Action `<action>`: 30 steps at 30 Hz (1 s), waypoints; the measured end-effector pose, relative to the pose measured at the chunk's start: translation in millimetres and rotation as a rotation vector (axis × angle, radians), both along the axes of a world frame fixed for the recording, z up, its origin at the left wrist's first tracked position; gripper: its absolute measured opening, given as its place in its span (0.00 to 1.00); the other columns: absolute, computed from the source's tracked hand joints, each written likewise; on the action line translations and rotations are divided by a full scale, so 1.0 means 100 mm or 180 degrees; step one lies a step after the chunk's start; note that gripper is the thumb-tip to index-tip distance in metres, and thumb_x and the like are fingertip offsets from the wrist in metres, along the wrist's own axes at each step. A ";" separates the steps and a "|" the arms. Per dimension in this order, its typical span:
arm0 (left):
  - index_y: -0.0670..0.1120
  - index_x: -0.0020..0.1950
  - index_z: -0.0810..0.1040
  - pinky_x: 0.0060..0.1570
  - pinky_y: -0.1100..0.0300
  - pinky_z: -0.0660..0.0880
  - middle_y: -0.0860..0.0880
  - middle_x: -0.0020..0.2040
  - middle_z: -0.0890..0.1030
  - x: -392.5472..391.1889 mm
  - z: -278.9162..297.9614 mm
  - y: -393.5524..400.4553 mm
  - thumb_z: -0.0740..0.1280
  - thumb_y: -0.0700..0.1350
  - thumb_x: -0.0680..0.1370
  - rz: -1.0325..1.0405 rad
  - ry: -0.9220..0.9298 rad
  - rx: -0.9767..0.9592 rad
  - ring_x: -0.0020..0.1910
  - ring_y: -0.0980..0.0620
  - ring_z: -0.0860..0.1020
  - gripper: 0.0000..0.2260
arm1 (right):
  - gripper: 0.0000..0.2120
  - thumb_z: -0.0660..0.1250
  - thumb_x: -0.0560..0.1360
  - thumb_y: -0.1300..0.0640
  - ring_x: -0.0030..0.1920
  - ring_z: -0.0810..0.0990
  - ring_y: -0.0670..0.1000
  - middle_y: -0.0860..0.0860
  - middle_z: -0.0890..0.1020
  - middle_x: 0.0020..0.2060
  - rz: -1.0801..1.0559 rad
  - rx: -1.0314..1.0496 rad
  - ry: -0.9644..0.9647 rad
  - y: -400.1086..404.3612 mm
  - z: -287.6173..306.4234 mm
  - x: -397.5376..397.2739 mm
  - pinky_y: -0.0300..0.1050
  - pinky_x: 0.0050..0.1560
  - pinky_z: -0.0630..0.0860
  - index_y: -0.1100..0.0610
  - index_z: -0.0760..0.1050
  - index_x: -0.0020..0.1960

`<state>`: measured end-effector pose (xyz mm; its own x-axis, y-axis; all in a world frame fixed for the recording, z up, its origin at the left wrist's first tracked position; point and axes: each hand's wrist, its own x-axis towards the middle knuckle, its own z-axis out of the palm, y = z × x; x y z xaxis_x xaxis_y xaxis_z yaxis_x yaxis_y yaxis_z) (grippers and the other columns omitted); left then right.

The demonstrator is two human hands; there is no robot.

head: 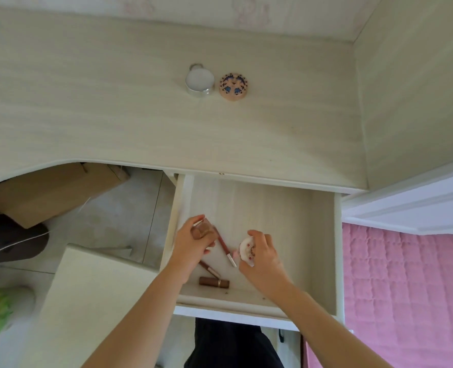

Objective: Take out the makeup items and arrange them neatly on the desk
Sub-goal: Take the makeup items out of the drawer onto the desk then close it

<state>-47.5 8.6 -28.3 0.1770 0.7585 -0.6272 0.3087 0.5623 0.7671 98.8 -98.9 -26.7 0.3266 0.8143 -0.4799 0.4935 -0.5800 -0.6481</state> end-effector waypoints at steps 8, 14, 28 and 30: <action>0.48 0.56 0.71 0.34 0.59 0.75 0.41 0.50 0.81 0.03 0.60 0.28 0.70 0.35 0.74 0.0405 -0.0155 0.0269 0.36 0.48 0.82 0.16 | 0.29 0.69 0.69 0.62 0.53 0.70 0.49 0.46 0.63 0.55 -0.0130 0.0475 0.0016 0.39 0.60 0.18 0.36 0.52 0.66 0.51 0.64 0.67; 0.48 0.55 0.74 0.32 0.58 0.73 0.45 0.45 0.82 0.14 0.85 0.82 0.67 0.36 0.76 0.0149 -0.0214 0.0457 0.32 0.49 0.81 0.10 | 0.29 0.70 0.69 0.62 0.55 0.71 0.51 0.47 0.65 0.55 -0.0194 0.0698 -0.0110 0.93 0.85 0.33 0.34 0.51 0.64 0.53 0.65 0.67; 0.52 0.50 0.76 0.33 0.72 0.68 0.61 0.42 0.78 0.64 0.69 2.27 0.67 0.43 0.76 -0.1300 0.0638 0.1263 0.42 0.65 0.76 0.05 | 0.29 0.65 0.71 0.63 0.62 0.68 0.57 0.56 0.67 0.64 0.0128 0.0322 -0.0568 2.30 0.87 0.63 0.46 0.60 0.69 0.56 0.61 0.70; 0.52 0.49 0.76 0.32 0.74 0.68 0.62 0.41 0.79 0.67 0.65 2.35 0.67 0.42 0.75 -0.1359 0.0694 0.1257 0.41 0.67 0.76 0.06 | 0.29 0.66 0.72 0.63 0.62 0.67 0.58 0.56 0.66 0.65 0.0312 0.0298 -0.0809 2.41 0.85 0.63 0.47 0.60 0.70 0.56 0.61 0.71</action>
<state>19.4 244.0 36.2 0.4153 0.8312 -0.3695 0.6168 0.0413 0.7861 161.4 141.6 58.4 0.3442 0.8848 -0.3140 0.6978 -0.4648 -0.5450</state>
